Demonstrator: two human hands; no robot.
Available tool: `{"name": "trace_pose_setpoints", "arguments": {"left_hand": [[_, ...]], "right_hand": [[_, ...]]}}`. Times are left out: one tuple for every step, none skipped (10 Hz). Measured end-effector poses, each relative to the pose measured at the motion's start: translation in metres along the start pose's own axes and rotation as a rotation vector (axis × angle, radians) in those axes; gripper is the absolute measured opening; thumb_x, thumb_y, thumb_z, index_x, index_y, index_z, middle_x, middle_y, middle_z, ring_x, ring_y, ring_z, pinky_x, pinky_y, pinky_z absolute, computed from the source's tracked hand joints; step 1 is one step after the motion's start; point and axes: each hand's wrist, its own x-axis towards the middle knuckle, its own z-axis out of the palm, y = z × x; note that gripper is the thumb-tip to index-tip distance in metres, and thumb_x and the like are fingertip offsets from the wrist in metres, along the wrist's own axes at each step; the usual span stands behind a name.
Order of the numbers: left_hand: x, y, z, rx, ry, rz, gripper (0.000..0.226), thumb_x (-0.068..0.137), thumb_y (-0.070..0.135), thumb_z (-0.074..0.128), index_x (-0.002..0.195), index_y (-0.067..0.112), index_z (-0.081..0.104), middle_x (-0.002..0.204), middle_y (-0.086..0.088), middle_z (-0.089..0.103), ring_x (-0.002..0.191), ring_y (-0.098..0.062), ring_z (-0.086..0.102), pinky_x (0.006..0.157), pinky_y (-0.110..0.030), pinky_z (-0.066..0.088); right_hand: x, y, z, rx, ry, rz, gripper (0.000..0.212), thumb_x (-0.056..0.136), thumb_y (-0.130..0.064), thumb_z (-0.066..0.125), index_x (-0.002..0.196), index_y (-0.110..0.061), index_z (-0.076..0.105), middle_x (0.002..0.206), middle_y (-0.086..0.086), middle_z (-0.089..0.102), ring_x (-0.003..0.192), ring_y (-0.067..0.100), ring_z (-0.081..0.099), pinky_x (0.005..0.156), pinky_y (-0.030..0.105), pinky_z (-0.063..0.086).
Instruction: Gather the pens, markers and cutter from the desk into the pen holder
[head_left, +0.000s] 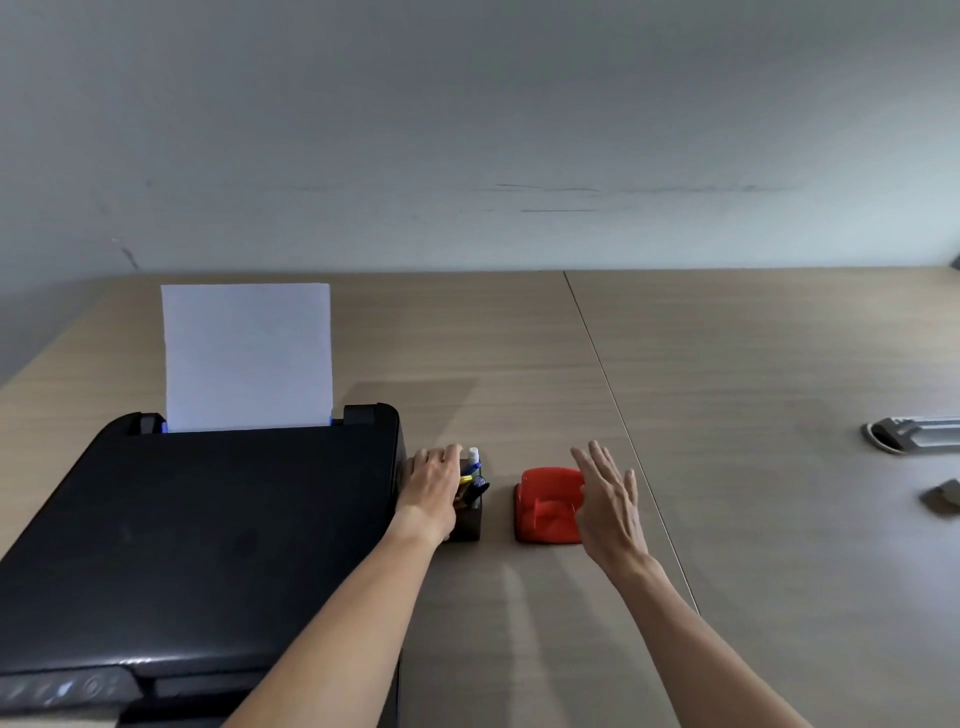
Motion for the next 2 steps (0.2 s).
{"name": "trace_pose_setpoints", "arguments": {"left_hand": [[-0.006,0.0,-0.001,-0.091,0.06,-0.018,0.098,0.056,-0.003,0.083,0.136,0.01,0.028,0.133,-0.009,0.043,0.122,-0.029,0.041,0.104,-0.036,0.04],[-0.028,0.015,-0.013,-0.231,0.099,-0.116,0.096,0.061,-0.008,0.077,0.14,0.005,0.024,0.134,-0.013,0.039,0.124,-0.03,0.039,0.105,-0.034,0.04]], "right_hand": [[-0.03,0.017,-0.009,0.055,0.069,0.087,0.06,0.08,0.011,0.047,0.132,-0.018,0.05,0.146,0.01,0.045,0.136,0.025,0.038,0.112,0.042,0.026],[-0.084,0.038,-0.009,0.048,0.074,0.163,0.048,0.081,0.006,0.053,0.124,-0.014,0.056,0.132,0.01,0.057,0.125,0.028,0.049,0.102,0.043,0.037]]}}
